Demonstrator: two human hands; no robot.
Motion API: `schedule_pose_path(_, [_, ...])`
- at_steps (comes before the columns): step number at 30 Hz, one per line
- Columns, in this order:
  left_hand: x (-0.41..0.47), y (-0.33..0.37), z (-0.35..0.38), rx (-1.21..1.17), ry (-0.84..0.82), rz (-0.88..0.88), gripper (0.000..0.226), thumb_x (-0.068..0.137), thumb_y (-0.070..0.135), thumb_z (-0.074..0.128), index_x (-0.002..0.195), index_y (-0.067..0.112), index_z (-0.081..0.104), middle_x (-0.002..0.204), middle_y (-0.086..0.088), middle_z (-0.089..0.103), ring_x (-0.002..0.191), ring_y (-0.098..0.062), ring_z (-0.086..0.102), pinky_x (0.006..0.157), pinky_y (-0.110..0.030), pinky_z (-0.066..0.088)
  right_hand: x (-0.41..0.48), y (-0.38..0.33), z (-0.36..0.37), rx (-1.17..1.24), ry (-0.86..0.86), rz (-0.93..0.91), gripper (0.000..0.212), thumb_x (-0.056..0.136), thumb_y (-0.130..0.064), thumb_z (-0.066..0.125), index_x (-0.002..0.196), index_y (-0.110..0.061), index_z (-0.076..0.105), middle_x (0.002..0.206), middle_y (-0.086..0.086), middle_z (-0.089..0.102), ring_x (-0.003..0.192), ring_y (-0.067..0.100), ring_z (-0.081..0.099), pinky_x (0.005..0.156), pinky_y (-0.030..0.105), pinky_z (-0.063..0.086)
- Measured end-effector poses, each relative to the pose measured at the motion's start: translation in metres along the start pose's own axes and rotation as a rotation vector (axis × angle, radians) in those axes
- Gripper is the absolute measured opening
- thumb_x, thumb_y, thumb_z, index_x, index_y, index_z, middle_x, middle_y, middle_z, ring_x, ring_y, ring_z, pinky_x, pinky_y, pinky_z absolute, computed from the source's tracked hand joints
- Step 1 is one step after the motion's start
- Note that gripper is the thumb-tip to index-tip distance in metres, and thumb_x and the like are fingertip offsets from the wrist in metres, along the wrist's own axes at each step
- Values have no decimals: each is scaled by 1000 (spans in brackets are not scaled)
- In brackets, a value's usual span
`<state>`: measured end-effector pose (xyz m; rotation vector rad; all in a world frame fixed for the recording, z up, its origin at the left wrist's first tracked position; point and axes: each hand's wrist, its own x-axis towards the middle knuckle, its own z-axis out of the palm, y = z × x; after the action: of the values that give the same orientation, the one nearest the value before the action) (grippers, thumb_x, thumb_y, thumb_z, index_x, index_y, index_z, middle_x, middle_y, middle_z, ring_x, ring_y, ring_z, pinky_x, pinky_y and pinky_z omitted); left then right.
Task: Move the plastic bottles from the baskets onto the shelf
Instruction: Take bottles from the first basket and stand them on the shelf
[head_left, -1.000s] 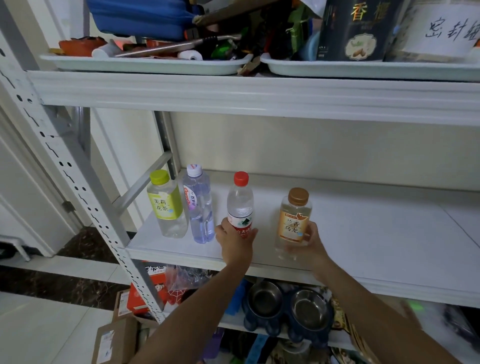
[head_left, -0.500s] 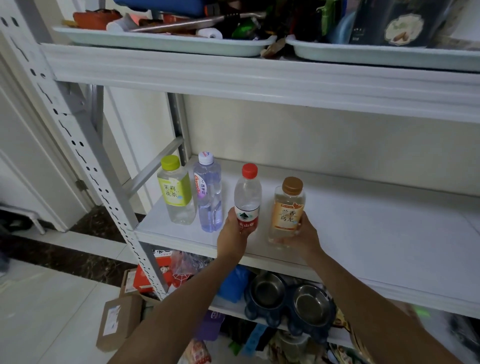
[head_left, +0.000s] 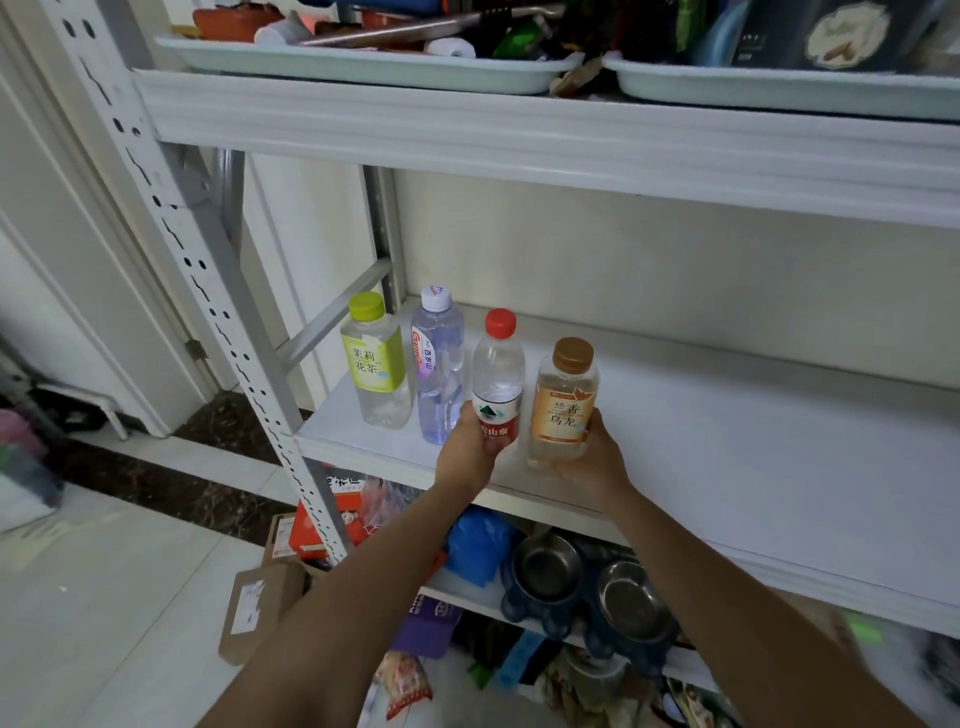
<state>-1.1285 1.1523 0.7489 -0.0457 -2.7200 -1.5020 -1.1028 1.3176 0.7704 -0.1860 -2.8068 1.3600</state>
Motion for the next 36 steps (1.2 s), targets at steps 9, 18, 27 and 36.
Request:
schedule_pose_path(9, [-54,-3,-20,548,42,78,81,93,47,53,152,13,11,160,-11,12,147,-25,13,117,-37,21,-31,39,-13,-713,-187,-78,100,74,-76,51,146,-13,20,152,11,26,140,29,25,115,46,26])
schedule_pose_path(18, [-155,-16,-61,995,-15,1,102,89,65,43,150,12,-19,155,-10,-29,143,-27,-26,116,-44,-15,-112,36,-10,-964,-321,-304,112,78,-78,42,151,-10,-8,159,15,-11,147,30,-9,118,45,-2])
schedule_pose_path(27, [-321,-59,-118,991,128,-293,103,87,63,50,151,18,-16,157,-5,-24,137,-21,-32,110,-43,-21,-201,-27,58,-969,-542,-645,149,36,-102,-6,149,-5,-16,157,17,-17,146,31,-13,118,48,-4])
schedule_pose_path(36, [-543,-98,-239,1033,416,-812,101,88,66,42,147,22,-26,157,-7,-27,143,-26,-26,115,-47,-14,-353,-151,204,-851,-768,-1148,118,76,-75,51,151,-10,-13,158,13,-19,145,28,-18,118,46,-6])
